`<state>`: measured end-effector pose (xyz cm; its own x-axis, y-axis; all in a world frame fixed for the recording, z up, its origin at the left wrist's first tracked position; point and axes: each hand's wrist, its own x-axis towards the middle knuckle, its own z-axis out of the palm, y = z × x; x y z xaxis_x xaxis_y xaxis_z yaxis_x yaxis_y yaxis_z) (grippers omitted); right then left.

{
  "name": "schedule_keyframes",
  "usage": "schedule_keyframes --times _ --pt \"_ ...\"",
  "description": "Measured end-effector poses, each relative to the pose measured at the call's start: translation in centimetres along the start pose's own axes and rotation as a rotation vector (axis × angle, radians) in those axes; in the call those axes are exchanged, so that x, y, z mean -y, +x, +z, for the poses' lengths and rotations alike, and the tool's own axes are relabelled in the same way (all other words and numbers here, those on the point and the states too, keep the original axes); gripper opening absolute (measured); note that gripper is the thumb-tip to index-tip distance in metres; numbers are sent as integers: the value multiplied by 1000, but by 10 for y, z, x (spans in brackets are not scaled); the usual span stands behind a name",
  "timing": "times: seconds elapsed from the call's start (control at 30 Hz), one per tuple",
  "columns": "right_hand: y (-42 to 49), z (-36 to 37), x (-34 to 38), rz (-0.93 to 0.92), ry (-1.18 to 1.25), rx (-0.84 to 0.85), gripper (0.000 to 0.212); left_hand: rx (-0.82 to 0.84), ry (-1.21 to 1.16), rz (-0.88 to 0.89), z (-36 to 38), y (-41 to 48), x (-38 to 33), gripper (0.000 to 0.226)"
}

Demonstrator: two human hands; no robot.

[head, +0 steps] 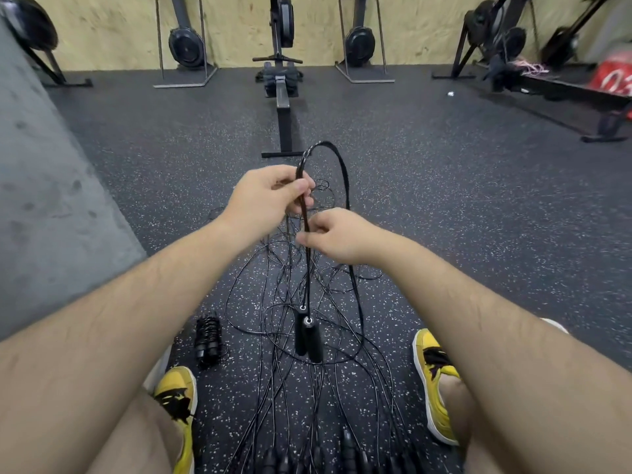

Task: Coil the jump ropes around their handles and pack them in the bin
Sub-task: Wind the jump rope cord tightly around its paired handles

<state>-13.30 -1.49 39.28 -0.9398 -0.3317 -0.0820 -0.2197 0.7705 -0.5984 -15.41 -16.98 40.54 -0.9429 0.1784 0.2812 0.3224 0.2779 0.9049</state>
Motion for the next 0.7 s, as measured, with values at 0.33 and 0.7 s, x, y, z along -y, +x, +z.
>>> schedule_keyframes --times 0.33,0.7 --pt "12 -18 5 -87 350 -332 26 462 31 -267 -1 -23 32 22" --pt "-5 -5 -7 11 265 -9 9 100 147 -51 -2 -6 5 18"
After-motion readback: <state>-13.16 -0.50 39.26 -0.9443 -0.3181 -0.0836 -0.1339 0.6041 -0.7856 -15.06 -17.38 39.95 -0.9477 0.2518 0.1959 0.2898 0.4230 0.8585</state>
